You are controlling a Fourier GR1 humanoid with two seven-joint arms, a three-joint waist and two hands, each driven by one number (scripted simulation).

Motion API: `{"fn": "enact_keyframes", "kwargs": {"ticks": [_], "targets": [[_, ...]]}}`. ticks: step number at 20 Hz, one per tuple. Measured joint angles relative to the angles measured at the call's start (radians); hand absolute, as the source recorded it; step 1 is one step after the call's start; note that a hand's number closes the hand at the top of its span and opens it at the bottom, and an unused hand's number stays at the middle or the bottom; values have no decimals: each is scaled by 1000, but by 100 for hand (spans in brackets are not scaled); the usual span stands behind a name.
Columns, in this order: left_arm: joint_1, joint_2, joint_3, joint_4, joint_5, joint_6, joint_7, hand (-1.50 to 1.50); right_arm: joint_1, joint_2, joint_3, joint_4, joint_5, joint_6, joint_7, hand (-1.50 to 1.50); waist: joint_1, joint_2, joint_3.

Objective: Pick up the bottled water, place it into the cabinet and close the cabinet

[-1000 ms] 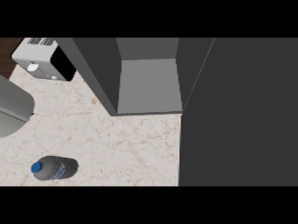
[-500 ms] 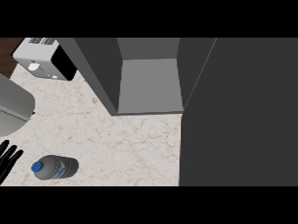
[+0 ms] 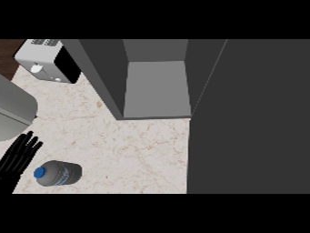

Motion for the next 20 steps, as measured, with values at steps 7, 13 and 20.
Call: {"fn": "enact_keyframes", "kwargs": {"ticks": [7,13,20], "targets": [[-97,-37,-25,203,-96,18,-82,-150,46,-13,-19,2,-26,34,-38,-150,-1,0,0],[-168,-57,-14,406,-161,37,-207,-150,78,-24,-24,6,-48,54,-60,-150,-1,1,-1],[-246,-76,-9,622,-167,-20,-317,-150,122,-42,-43,10,-73,76,-96,-150,-2,1,-2]]}}
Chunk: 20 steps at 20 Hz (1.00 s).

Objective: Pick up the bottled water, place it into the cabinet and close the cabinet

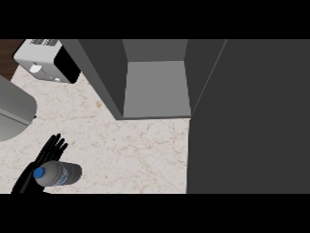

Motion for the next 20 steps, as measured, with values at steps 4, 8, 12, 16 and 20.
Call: {"fn": "enact_keyframes", "kwargs": {"ticks": [4,8,12,16,20], "targets": [[-39,-11,-20,75,-12,-18,-33,-150,9,-10,-6,3,-13,2,-16,-150,2,1,0],[-72,-16,-24,146,-9,-28,-65,150,19,-25,-21,6,-26,6,-28,-150,2,0,0],[-93,-28,-18,183,41,-82,-44,150,27,-36,-40,13,-38,9,-45,-150,5,0,0],[-105,-41,-17,202,82,-120,-28,150,33,-30,-30,15,-45,6,-56,-150,9,-1,0],[-96,-47,-37,183,79,-117,-49,150,48,-32,-35,14,-53,5,-65,-150,12,-2,0]]}}
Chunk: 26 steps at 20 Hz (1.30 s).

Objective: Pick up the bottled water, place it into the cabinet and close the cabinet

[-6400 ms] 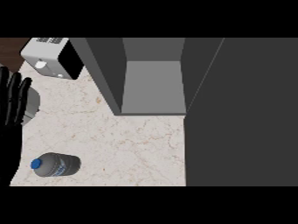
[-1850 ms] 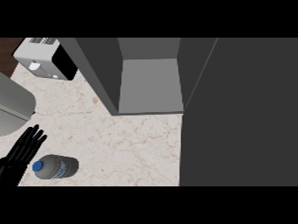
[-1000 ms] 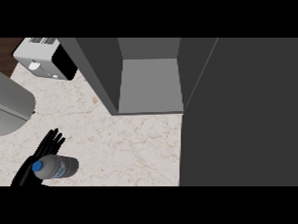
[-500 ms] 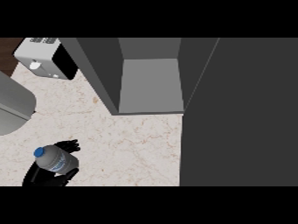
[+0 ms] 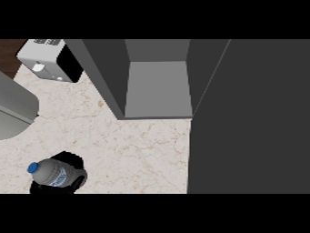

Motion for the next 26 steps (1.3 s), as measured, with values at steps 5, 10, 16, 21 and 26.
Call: {"fn": "enact_keyframes", "kwargs": {"ticks": [5,10,16,21,26], "targets": [[-46,-4,52,3,48,74,-13,150,4,-22,-27,2,-12,1,-11,-150,0,1,0],[-97,-26,120,25,83,196,-55,150,20,-33,-40,3,-24,11,-24,-150,-1,1,0],[-131,-62,102,-48,79,267,-20,150,46,-26,-60,2,-38,26,-32,-150,4,-1,2],[-128,-112,51,-179,63,327,49,150,46,-33,-70,3,-52,18,-27,-150,12,-3,3],[-133,-169,-10,-329,63,406,172,150,55,-48,-86,3,-66,23,-27,-150,13,-5,3]]}}
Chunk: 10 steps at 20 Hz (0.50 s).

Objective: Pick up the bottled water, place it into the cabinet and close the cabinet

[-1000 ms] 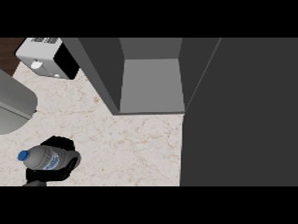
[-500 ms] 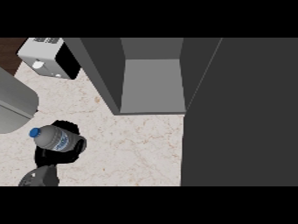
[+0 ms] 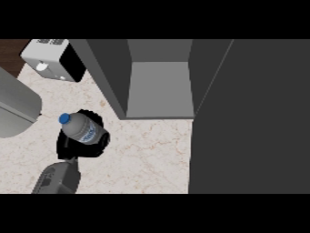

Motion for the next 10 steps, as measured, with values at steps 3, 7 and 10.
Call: {"fn": "enact_keyframes", "kwargs": {"ticks": [3,7,10], "targets": [[-11,-26,-62,-71,2,79,57,150,-4,-7,-4,1,-8,-6,4,-150,-2,1,0],[-41,-41,-158,-144,14,218,115,150,-1,-16,-17,3,-21,1,-4,-150,-8,1,-1],[-74,-46,-224,-171,31,318,143,150,4,-7,-2,2,-28,4,-6,-150,-12,2,-1]]}}
